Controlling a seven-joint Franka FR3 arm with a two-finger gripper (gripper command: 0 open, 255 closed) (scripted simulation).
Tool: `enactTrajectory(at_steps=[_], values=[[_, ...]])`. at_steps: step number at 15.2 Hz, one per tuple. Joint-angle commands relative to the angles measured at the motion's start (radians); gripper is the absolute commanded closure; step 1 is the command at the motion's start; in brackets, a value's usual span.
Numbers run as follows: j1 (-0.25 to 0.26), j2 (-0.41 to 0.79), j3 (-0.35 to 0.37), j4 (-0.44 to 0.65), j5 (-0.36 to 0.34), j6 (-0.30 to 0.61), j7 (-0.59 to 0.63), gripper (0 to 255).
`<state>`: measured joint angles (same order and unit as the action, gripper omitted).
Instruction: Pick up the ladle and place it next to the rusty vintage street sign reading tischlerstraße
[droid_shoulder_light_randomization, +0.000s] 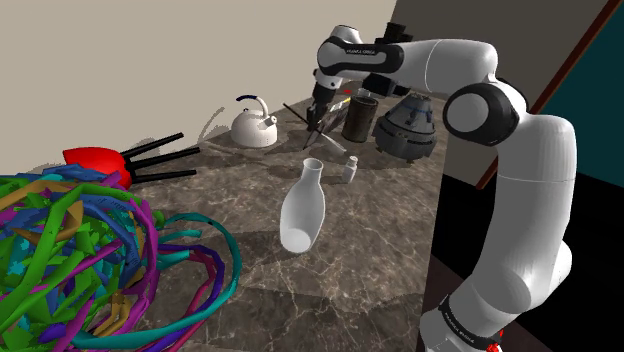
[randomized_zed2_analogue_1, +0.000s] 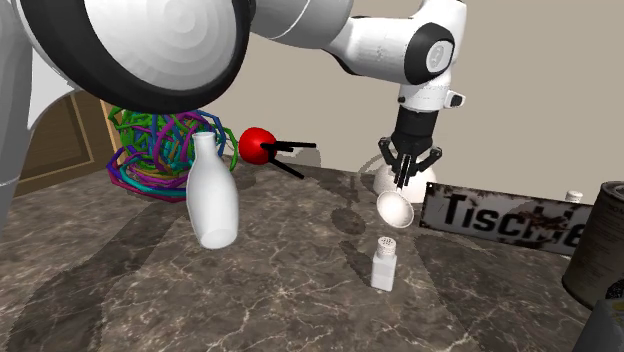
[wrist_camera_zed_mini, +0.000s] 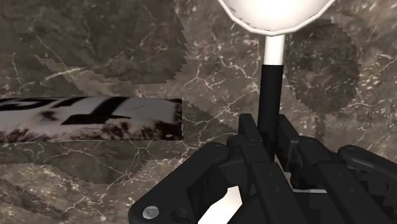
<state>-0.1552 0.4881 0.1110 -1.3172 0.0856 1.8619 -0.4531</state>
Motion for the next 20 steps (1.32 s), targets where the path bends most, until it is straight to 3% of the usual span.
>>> enactTrajectory(at_steps=[1,20], values=[[0.001,-0.001,0.000,-0.030,0.001,0.029,-0.001,255],[0.001,0.059,-0.001,-0.193,0.004,0.251,-0.025,255]])
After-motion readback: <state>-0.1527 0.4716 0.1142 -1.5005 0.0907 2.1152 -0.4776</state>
